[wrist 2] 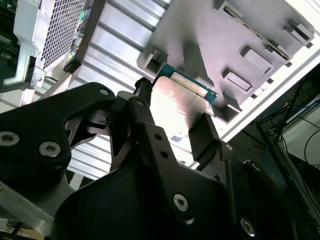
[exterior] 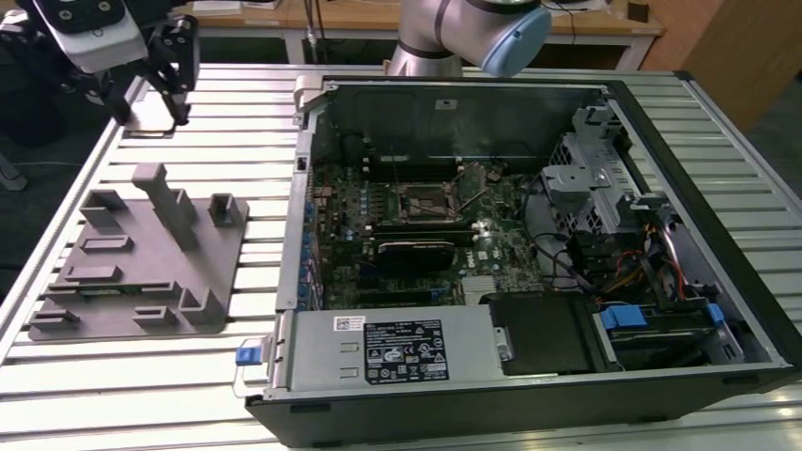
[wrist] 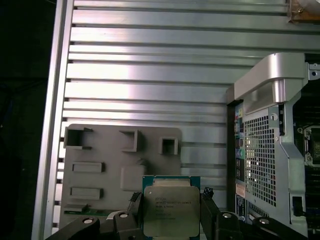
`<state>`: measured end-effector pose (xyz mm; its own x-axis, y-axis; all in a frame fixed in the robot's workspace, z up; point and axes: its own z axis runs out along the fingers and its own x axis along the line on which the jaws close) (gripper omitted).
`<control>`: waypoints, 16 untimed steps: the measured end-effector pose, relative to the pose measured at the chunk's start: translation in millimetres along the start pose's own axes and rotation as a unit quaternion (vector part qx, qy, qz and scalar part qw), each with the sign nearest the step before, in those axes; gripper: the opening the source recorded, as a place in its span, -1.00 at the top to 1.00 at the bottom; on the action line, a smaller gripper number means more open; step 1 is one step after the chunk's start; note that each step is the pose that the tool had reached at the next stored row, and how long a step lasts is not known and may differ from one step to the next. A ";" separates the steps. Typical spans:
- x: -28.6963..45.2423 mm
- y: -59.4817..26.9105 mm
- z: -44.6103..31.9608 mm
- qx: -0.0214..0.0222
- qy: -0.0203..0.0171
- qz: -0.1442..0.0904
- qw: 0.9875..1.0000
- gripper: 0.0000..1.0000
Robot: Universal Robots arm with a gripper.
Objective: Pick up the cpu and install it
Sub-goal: 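Pick up the cpu and move it towards the insertion slot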
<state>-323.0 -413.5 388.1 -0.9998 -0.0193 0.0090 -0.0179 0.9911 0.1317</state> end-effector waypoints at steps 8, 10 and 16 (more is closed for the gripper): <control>-4.2 -0.1 0.0 0.000 0.000 0.000 1.000 -0.09; -5.5 -0.1 -0.1 0.000 0.000 0.000 1.000 -0.09; -9.8 -0.1 -0.1 0.000 0.001 0.000 1.000 -0.09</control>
<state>-313.2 -413.5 388.1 -0.9998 -0.0193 0.0107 -0.0177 0.9911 0.1317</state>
